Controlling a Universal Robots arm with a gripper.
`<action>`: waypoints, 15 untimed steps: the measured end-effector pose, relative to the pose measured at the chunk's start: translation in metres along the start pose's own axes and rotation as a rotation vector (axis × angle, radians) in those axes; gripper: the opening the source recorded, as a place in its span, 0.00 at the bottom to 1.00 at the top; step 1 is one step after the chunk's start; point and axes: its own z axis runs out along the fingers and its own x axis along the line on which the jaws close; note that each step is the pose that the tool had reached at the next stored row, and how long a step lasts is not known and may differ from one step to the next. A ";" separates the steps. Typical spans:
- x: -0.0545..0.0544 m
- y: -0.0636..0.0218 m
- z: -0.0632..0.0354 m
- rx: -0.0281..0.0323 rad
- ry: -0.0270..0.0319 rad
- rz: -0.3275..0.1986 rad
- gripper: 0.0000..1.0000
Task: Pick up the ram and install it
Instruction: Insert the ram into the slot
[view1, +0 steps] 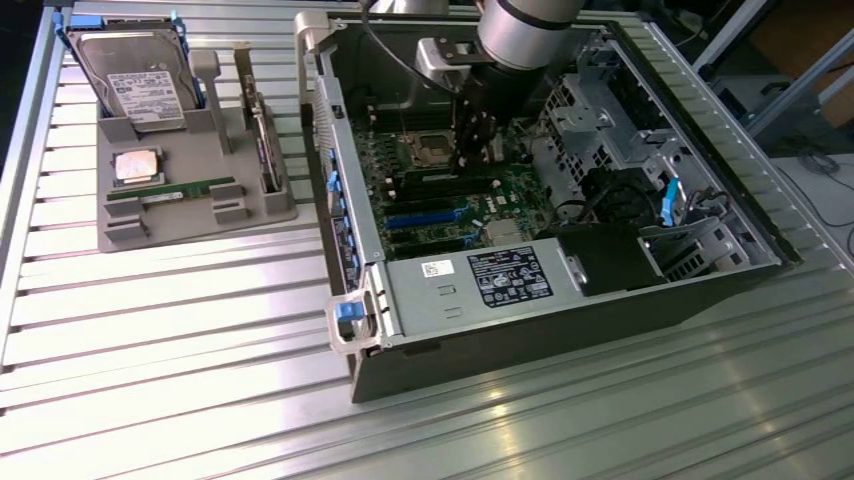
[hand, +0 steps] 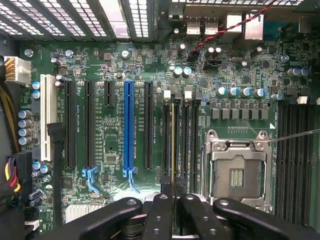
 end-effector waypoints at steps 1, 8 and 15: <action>0.000 0.0001 0.0008 0.0000 0.0000 0.000 0.12; 0.001 0.0017 0.0067 0.0001 0.0000 0.000 0.12; 0.001 0.0017 0.0099 0.0000 0.0049 0.000 0.12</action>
